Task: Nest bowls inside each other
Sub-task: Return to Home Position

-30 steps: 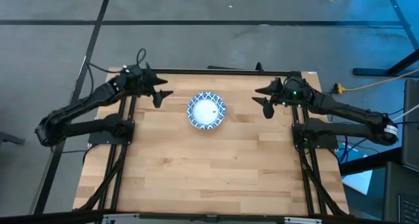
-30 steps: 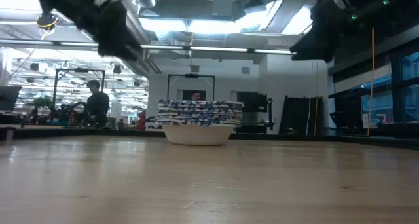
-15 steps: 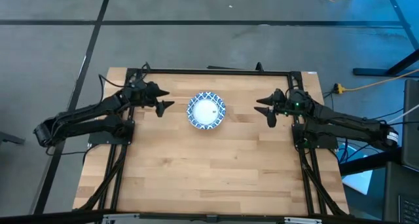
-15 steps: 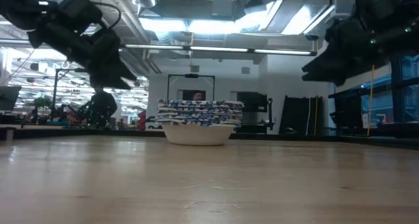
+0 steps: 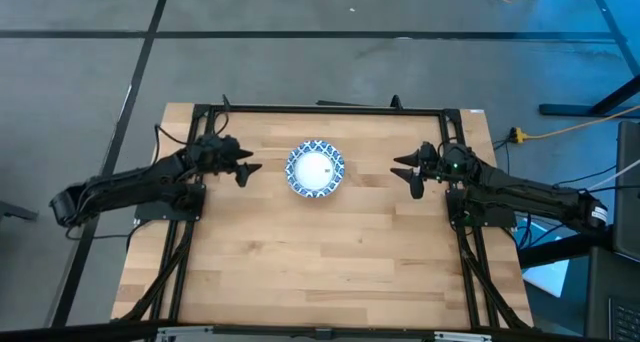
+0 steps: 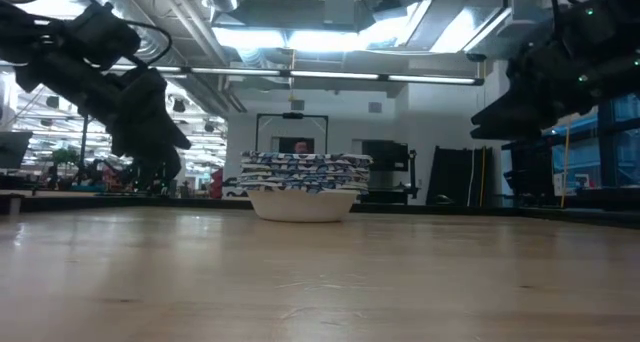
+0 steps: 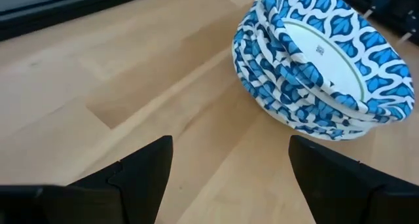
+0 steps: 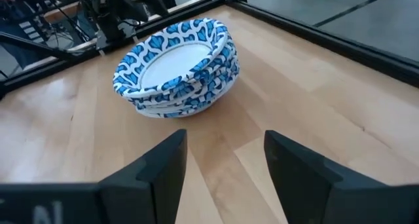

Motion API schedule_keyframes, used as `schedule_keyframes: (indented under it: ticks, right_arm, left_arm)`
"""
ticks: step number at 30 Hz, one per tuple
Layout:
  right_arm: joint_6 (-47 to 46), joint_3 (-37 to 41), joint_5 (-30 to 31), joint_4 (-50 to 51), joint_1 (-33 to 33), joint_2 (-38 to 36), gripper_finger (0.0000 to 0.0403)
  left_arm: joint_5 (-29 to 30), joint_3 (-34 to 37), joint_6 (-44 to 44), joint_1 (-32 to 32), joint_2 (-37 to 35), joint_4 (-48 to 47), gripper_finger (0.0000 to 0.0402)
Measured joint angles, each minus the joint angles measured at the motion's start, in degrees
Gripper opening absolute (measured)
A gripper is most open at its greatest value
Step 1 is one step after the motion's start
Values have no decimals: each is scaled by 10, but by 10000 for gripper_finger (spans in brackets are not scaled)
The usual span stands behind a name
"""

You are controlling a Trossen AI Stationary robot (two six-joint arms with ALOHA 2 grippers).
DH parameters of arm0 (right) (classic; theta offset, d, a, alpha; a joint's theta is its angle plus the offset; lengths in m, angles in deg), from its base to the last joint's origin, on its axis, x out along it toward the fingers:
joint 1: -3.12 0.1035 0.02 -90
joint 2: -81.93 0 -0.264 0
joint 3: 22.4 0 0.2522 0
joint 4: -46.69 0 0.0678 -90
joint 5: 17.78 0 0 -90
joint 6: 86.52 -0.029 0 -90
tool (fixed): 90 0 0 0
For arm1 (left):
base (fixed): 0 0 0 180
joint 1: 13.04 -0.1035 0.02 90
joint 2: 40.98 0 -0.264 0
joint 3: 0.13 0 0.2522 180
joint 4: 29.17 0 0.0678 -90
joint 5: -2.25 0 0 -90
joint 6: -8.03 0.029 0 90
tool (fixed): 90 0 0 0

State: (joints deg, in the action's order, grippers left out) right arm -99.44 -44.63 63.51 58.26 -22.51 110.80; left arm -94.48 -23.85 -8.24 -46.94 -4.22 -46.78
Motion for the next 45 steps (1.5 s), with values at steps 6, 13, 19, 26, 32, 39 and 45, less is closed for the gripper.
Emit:
schedule_keyframes:
  ticks: [6,13,19,26,32,39,45]
  right_arm:
    - [-19,25,-1,0,0,-14,205]
    - [-43,59,-19,1,0,-30,205]
    - [-63,80,-19,-3,0,-50,205]
    - [-65,81,-19,-3,0,-56,205]
    - [-75,81,-19,-3,0,-56,205]
    - [-91,80,-19,-3,0,-55,205]
    - [-95,81,-19,-2,0,-55,205]
  left_arm:
    - [2,20,-21,2,-30,-3,298]
    - [2,24,-29,2,-39,-31,298]
    - [10,25,-31,2,-39,-59,298]
    - [18,25,-36,2,-39,-83,298]
    - [27,25,-46,2,-39,-88,298]
    - [29,25,-73,2,-39,-147,298]
    - [33,25,-77,2,-63,-119,298]
